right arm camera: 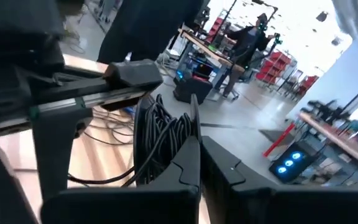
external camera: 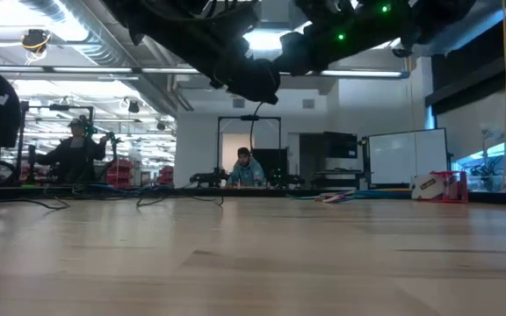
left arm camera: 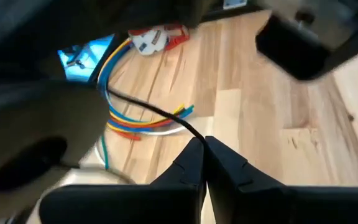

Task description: Coiling cords

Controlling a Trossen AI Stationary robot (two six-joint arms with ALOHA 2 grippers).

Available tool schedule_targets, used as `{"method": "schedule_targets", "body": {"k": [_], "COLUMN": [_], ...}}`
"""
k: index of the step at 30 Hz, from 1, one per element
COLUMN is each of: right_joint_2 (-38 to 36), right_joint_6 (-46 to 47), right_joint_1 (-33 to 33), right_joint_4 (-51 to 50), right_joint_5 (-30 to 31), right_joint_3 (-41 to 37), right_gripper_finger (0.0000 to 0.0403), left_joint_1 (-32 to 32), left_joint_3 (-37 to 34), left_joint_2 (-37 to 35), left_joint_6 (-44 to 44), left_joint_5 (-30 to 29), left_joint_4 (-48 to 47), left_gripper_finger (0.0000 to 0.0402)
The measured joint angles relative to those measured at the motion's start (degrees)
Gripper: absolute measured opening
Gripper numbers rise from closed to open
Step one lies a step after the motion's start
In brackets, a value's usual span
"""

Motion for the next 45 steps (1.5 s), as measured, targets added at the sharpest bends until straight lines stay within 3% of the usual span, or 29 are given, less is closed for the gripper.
{"method": "schedule_targets", "body": {"k": [4, 8, 15, 35, 45], "right_joint_2": [-2.68, -4.56, -4.88, -12.29, -12.22], "right_joint_6": [-1.16, 2.02, 4.30, 8.52, 6.37], "right_joint_1": [0.01, -0.01, -0.01, 0.17, 0.69], "right_joint_4": [-2.46, -2.69, -3.84, -11.53, -1.78], "right_joint_5": [0.53, -5.32, -8.70, -13.65, -14.61], "right_joint_3": [0.23, 0.23, 0.23, 0.36, 0.34], "right_gripper_finger": [0.0005, 0.0005, 0.0005, 0.0005, 0.0005], "left_joint_1": [0.21, 1.46, 2.67, 2.15, 0.66], "left_joint_3": [-0.02, -0.51, -0.55, -0.68, -0.66], "left_joint_2": [0.09, 0.09, 0.09, -2.08, -1.26], "left_joint_6": [0.09, -0.55, -0.01, 7.35, 4.22], "left_joint_5": [-0.35, -1.61, -1.45, -1.64, -1.60], "left_joint_4": [0.36, 1.25, 0.64, -1.01, 5.49], "left_gripper_finger": [0.0004, 0.0009, 0.0003, 0.0015, 0.0015]}}
